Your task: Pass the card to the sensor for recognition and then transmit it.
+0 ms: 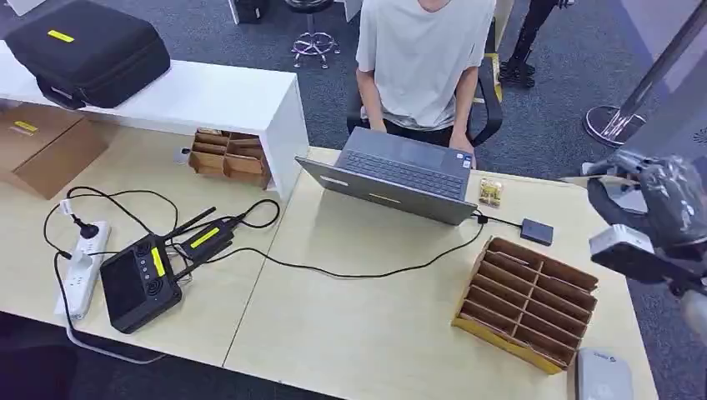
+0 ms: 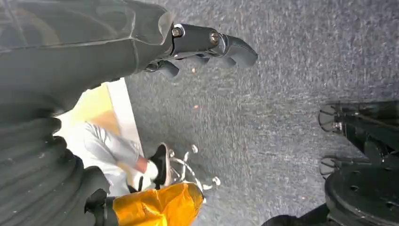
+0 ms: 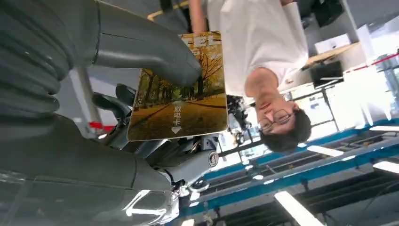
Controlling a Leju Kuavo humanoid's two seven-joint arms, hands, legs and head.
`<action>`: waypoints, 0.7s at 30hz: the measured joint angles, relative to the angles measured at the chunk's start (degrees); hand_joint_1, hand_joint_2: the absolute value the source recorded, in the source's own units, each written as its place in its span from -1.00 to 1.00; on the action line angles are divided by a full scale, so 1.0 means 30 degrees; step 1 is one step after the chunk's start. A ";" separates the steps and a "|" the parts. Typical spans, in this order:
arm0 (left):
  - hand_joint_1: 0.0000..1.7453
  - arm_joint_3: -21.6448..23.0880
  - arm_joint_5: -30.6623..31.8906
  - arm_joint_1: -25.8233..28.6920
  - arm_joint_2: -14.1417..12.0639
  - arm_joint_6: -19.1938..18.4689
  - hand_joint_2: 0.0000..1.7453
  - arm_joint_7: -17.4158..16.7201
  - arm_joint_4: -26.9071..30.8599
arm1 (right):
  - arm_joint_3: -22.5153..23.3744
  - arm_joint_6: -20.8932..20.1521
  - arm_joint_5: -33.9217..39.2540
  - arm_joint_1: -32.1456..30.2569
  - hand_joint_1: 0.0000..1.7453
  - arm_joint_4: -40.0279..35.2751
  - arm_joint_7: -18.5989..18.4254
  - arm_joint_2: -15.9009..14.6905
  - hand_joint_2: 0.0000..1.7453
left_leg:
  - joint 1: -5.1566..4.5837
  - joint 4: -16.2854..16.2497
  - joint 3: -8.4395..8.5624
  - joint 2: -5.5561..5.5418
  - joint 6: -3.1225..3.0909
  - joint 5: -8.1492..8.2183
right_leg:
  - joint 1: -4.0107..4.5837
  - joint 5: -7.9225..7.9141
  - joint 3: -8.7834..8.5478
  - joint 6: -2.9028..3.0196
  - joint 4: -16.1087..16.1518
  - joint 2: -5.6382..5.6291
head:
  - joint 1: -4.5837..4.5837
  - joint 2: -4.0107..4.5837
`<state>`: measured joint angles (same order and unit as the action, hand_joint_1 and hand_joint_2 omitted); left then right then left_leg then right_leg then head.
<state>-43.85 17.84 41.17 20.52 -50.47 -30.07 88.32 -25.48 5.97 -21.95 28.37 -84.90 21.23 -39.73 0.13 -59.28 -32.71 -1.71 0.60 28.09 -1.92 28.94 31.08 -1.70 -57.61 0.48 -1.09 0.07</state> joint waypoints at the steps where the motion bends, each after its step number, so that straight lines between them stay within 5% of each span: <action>1: -1.00 0.0133 -0.0170 0.0095 0.0022 0.0177 1.00 -0.0045 0.0000 | 0.0812 0.0327 -0.0007 -0.1211 1.00 -0.0517 0.0393 -0.0317 1.00 | 0.0001 -0.0002 -0.0005 -0.0019 0.0000 0.0000 | 0.0001 0.0002 0.0018 0.0000 0.0008 0.0021 | 0.0000 0.0000; 9: -1.00 0.1218 -0.1728 0.0891 0.0102 0.1335 1.00 -0.0744 0.0029 | 0.9029 0.1972 -0.1668 -1.1710 1.00 -0.5466 0.2417 -0.1387 1.00 | -0.0004 0.0020 -0.0010 0.0037 -0.0017 0.0087 | -0.0002 0.0063 -0.0001 -0.0009 0.0019 -0.0042 | 0.0000 0.0000; 21: -1.00 0.1808 -0.2325 0.1248 0.0102 0.1510 1.00 -0.0816 0.0284 | 1.3520 0.2250 -0.2039 -1.7377 1.00 -0.8360 0.2679 -0.1096 1.00 | 0.0003 0.0021 0.0059 0.0122 0.0010 0.0109 | 0.0005 0.0068 -0.0002 -0.0003 0.0019 -0.0122 | 0.0007 0.0000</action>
<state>-38.43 10.86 44.92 20.83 -45.94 -32.52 89.18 15.08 12.72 -28.06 -23.76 -109.98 29.26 -43.02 0.14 -59.22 -32.53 -1.35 0.63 28.42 -1.91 29.14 31.07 -1.71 -57.55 0.11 -1.07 0.07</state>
